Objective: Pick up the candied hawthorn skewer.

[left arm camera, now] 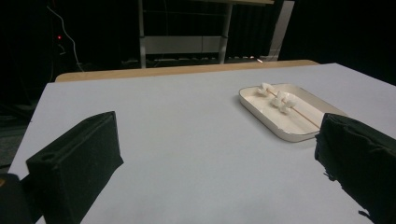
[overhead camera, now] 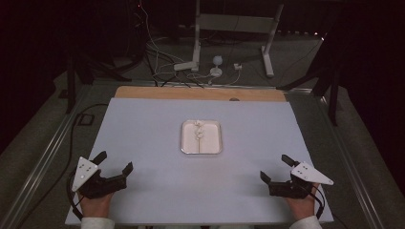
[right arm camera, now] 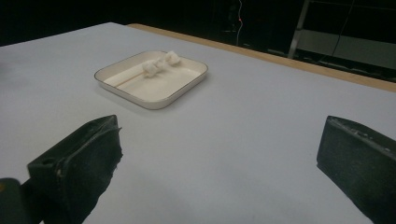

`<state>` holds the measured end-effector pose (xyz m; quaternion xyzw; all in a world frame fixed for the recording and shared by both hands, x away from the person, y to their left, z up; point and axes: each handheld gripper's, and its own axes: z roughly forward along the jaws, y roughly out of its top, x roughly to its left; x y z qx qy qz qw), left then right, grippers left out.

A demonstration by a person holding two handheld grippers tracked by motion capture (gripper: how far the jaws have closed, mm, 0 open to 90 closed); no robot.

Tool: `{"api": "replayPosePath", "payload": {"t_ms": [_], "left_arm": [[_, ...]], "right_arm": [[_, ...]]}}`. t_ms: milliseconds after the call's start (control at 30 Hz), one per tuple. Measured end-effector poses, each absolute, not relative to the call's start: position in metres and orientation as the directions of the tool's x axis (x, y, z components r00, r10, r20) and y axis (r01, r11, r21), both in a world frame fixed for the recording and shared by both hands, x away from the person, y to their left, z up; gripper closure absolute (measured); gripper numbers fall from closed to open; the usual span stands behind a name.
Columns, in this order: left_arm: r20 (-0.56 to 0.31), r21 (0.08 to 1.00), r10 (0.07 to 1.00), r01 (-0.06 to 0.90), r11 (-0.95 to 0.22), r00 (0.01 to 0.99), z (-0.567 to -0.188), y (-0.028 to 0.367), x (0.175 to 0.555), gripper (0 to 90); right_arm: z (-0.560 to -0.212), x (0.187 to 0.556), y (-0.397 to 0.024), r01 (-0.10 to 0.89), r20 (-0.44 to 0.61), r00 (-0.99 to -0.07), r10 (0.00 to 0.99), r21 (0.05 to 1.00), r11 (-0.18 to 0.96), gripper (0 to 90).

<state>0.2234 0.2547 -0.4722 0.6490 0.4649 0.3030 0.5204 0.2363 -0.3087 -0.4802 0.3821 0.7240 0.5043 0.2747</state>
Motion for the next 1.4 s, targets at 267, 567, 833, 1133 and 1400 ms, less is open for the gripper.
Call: {"api": "replayPosePath", "payload": {"t_ms": [267, 567, 833, 1133, 1400], "left_arm": [[-0.099, 0.956, 0.921, 0.293, -0.017, 0.376, -0.474, 0.254, 0.223, 1.0], [-0.075, 0.956, 0.921, 0.29, -0.043, 0.383, -0.466, 0.243, 0.224, 0.4], [-0.063, 0.953, 0.907, 0.295, -0.07, 0.417, -0.453, 0.228, 0.237, 0.4], [-0.074, 0.948, 0.895, 0.311, -0.075, 0.441, -0.444, 0.215, 0.258, 0.5], [-0.098, 0.942, 0.881, 0.328, -0.068, 0.462, -0.438, 0.203, 0.276, 0.5]], "right_arm": [[-0.481, 0.238, -0.31, 0.284, 0.001, -0.553, 0.833, 0.94, 0.188, 0.0], [-0.482, 0.24, -0.31, 0.293, -0.003, -0.554, 0.833, 0.935, 0.199, 0.0], [-0.482, 0.24, -0.309, 0.296, -0.005, -0.552, 0.834, 0.934, 0.202, 0.0], [-0.483, 0.24, -0.309, 0.298, -0.012, -0.55, 0.835, 0.931, 0.209, 0.0], [-0.482, 0.24, -0.308, 0.299, -0.016, -0.546, 0.838, 0.93, 0.213, 0.0]]}}
